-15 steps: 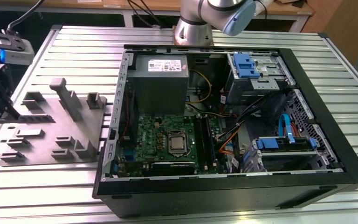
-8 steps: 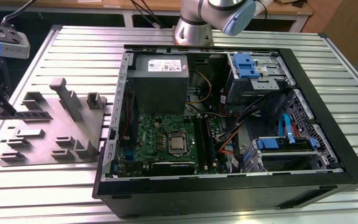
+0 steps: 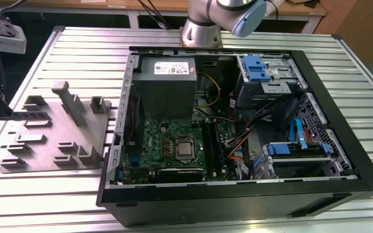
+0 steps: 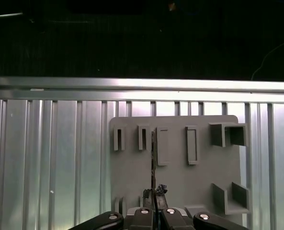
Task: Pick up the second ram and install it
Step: 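Pick up the second ram and move it above second insertion slot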
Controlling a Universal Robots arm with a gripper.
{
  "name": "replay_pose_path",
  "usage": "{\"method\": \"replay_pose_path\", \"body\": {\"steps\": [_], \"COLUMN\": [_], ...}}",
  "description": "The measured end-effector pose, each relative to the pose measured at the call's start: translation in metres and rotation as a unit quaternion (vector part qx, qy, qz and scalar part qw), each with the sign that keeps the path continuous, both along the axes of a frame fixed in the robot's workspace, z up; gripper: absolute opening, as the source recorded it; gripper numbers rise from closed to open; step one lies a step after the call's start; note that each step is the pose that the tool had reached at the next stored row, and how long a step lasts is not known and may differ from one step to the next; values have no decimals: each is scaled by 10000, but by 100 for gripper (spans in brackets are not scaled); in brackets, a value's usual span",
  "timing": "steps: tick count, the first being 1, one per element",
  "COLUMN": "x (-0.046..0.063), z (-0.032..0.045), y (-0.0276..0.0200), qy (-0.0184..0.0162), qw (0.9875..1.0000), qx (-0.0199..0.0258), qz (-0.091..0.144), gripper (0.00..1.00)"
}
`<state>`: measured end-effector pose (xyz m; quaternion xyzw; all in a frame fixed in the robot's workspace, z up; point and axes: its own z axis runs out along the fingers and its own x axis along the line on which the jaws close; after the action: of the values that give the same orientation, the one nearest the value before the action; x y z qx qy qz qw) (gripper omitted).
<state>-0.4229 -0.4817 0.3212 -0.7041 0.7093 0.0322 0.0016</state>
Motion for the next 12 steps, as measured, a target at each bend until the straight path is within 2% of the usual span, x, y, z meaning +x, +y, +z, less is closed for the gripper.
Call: {"method": "replay_pose_path", "body": {"steps": [12], "x": [0], "z": [237], "y": [0], "qy": [0], "qw": [10000], "qx": [0], "qz": [-19], "gripper": [12]}}
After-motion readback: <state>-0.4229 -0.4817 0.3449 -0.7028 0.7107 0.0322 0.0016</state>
